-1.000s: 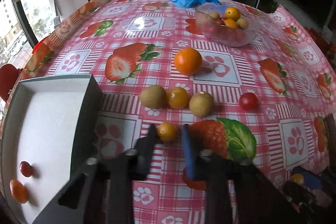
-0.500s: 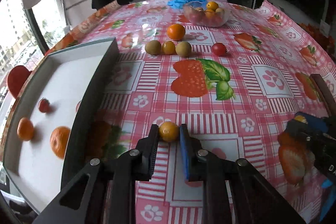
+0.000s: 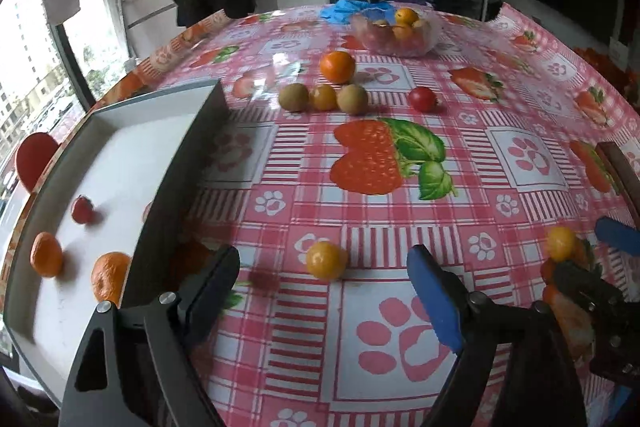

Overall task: Organize fruits
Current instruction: 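Grasp a yellow cherry tomato with the left tool while the right tool waits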

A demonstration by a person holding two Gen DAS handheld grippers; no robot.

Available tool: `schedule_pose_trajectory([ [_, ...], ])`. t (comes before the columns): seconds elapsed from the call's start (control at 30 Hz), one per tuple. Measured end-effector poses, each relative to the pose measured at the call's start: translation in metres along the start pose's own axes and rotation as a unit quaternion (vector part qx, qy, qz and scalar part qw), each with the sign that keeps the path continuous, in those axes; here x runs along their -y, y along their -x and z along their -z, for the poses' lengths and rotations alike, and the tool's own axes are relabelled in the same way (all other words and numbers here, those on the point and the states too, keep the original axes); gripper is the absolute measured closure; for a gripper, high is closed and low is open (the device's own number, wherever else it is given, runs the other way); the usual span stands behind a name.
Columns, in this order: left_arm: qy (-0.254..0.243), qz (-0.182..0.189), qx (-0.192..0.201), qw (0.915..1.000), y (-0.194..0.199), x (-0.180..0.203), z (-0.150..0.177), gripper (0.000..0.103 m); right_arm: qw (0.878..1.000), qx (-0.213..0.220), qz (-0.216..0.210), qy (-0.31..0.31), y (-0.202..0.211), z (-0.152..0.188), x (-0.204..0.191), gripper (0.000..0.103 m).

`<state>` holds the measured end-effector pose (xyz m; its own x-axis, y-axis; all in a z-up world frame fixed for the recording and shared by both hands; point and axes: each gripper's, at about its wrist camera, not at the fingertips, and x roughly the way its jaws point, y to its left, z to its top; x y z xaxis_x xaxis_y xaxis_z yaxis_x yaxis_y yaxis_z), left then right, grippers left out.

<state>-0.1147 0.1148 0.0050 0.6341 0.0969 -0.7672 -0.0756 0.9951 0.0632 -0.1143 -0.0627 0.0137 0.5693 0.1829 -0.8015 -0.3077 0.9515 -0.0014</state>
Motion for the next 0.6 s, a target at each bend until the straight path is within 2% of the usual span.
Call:
schedule_pose_trajectory([
  [0.03, -0.001, 0.003, 0.002, 1.0, -0.0003, 0.0004, 0.0008, 0.012, 1.0, -0.005, 0.001, 0.011, -0.0026, -0.0005, -0.0045, 0.004],
  [0.07, 0.0, 0.005, -0.001, 1.0, -0.0015, 0.0004, 0.0011, 0.0, 1.0, -0.01, -0.002, 0.014, -0.0042, -0.0007, -0.0062, 0.0],
  [0.2, 0.028, 0.033, -0.022, 0.9988, -0.0076, -0.0084, 0.0018, 0.0, 1.0, -0.011, -0.005, 0.013, -0.0049, -0.001, -0.005, 0.0],
  [0.6, 0.027, 0.03, -0.021, 0.999, -0.0066, -0.0071, 0.0039, 0.0, 1.0, -0.014, -0.001, 0.01, -0.0108, -0.0078, -0.0057, 0.0],
])
